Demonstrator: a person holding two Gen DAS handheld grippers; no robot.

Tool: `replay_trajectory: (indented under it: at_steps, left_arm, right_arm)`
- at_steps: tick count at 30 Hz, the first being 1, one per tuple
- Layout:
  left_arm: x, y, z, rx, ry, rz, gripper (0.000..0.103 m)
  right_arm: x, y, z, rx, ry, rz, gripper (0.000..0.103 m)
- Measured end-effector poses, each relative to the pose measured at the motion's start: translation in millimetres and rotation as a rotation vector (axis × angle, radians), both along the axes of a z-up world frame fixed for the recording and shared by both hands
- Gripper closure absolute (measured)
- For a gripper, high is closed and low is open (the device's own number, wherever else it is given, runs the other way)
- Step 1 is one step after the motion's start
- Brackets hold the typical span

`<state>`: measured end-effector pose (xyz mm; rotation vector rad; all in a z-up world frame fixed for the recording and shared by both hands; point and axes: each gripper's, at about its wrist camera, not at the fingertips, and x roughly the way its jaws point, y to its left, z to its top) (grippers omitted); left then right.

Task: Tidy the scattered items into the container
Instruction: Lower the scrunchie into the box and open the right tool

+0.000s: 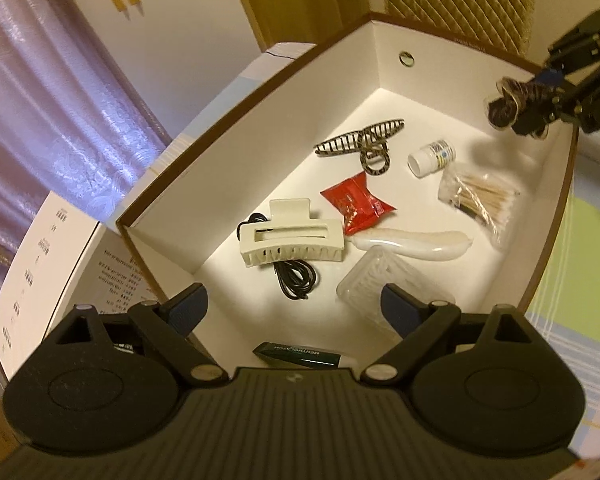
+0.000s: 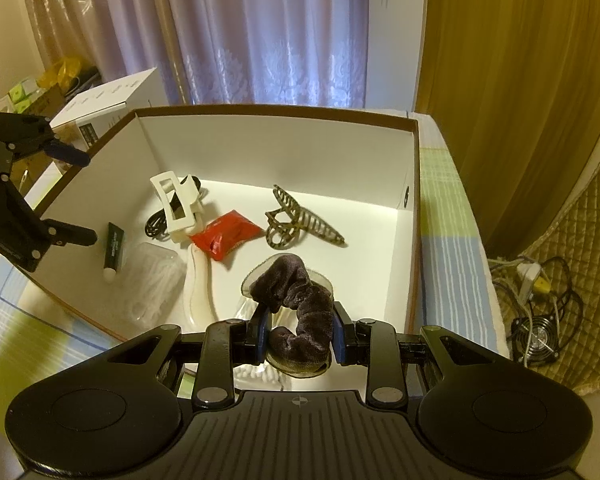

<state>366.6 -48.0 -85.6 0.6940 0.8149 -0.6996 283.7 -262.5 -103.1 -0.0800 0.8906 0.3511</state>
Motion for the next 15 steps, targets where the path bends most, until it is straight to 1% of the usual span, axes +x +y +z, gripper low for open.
replay_trajectory:
  at_steps: [8, 12, 14, 15]
  left_arm:
    - [-6, 7, 10, -0.068, -0.018, 0.053, 0.011]
    - [-10, 9, 14, -0.099, -0.033, 0.088, 0.011]
    - [-11, 11, 16, -0.118, -0.036, 0.107, 0.011]
    - [-12, 11, 17, -0.127, -0.036, 0.114, 0.011]
  right_arm:
    - [1, 0, 0, -0.015, -0.007, 0.001, 0.075]
    - [0, 4, 1, -0.075, -0.053, 0.008, 0.075]
    - [-2, 6, 1, -0.097, -0.075, 0.038, 0.075]
    - [-2, 8, 1, -0.107, -0.083, 0.046, 0.072]
